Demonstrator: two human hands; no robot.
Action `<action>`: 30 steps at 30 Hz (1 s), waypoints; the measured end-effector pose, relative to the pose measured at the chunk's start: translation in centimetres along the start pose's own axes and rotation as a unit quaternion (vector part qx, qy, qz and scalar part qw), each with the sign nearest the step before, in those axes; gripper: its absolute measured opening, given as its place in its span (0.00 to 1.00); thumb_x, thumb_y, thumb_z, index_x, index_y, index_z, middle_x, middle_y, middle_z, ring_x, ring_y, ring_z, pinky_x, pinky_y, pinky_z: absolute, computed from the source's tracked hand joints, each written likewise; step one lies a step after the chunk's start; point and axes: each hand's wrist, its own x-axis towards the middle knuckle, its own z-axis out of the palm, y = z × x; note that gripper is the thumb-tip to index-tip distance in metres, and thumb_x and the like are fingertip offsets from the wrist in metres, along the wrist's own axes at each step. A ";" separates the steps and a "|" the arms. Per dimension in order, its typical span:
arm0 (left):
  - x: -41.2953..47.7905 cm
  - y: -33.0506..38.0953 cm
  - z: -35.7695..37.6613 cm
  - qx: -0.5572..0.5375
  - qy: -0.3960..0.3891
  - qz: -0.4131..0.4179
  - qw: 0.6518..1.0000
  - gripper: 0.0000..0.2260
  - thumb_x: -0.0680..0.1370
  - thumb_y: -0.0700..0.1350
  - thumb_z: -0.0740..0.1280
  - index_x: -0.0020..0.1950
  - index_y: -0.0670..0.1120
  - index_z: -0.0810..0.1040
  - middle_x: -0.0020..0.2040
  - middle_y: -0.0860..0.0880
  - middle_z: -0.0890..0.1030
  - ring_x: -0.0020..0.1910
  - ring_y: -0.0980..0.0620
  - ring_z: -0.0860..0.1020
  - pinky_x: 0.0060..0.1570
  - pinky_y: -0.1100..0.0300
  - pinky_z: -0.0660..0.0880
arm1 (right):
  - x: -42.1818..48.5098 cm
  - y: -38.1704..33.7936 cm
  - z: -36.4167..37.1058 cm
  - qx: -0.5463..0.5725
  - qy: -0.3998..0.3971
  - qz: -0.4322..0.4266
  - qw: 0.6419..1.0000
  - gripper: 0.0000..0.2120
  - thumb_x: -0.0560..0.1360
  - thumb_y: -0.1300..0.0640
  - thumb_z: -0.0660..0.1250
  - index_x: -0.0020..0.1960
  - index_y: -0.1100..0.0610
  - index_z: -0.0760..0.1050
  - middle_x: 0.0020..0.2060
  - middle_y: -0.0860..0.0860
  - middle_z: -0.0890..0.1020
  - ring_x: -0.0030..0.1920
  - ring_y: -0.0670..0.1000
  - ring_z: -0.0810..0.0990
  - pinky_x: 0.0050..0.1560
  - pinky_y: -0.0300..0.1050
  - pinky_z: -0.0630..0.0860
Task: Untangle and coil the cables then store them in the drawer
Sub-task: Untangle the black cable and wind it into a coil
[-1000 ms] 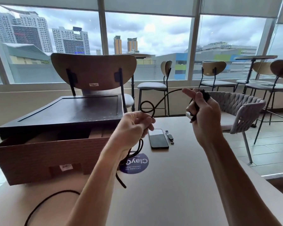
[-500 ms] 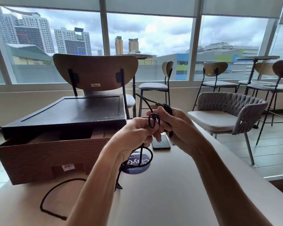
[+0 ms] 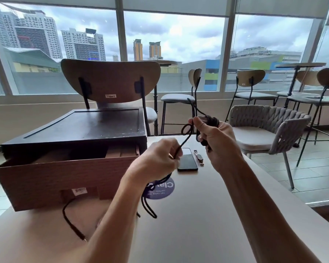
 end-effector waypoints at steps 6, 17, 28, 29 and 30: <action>-0.8 -0.4 -1.6 -0.083 -0.031 -0.020 0.996 0.09 0.77 0.35 0.70 0.54 0.46 0.79 0.45 0.47 0.84 0.40 0.52 0.84 0.45 0.57 0.82 | 1.2 0.3 -2.4 0.021 0.203 0.001 0.979 0.09 0.72 0.61 0.76 0.48 0.65 0.82 0.38 0.55 0.79 0.24 0.43 0.64 0.24 0.35 0.61; -0.6 -4.2 -7.0 -0.812 0.185 0.026 0.552 0.07 0.81 0.34 0.61 0.54 0.35 0.79 0.54 0.37 0.83 0.49 0.46 0.85 0.47 0.53 0.83 | 2.2 0.2 -5.0 0.061 0.315 -0.052 0.946 0.11 0.69 0.63 0.77 0.40 0.57 0.75 0.36 0.49 0.76 0.35 0.47 0.75 0.36 0.41 0.70; 0.0 -7.2 -5.4 -0.143 0.272 -0.026 0.951 0.07 0.84 0.42 0.60 0.58 0.45 0.77 0.55 0.46 0.85 0.48 0.50 0.86 0.52 0.47 0.81 | 2.0 -0.3 -5.1 -0.003 0.324 -0.117 0.939 0.10 0.71 0.63 0.76 0.38 0.56 0.75 0.33 0.48 0.78 0.31 0.43 0.76 0.33 0.32 0.73; -0.1 -7.0 -5.2 -0.111 0.236 -0.044 0.964 0.11 0.85 0.44 0.60 0.50 0.42 0.80 0.46 0.45 0.87 0.44 0.50 0.86 0.53 0.48 0.81 | 2.0 -0.3 -4.9 -0.009 0.318 -0.122 0.940 0.08 0.71 0.63 0.76 0.42 0.58 0.77 0.34 0.48 0.78 0.32 0.43 0.76 0.34 0.31 0.73; -0.3 -6.7 -5.1 -0.082 0.206 -0.064 0.973 0.16 0.85 0.46 0.59 0.45 0.41 0.82 0.38 0.45 0.87 0.43 0.52 0.85 0.53 0.52 0.79 | 1.9 -0.3 -4.7 -0.015 0.314 -0.129 0.941 0.08 0.71 0.62 0.76 0.47 0.60 0.78 0.34 0.48 0.79 0.33 0.43 0.77 0.35 0.31 0.74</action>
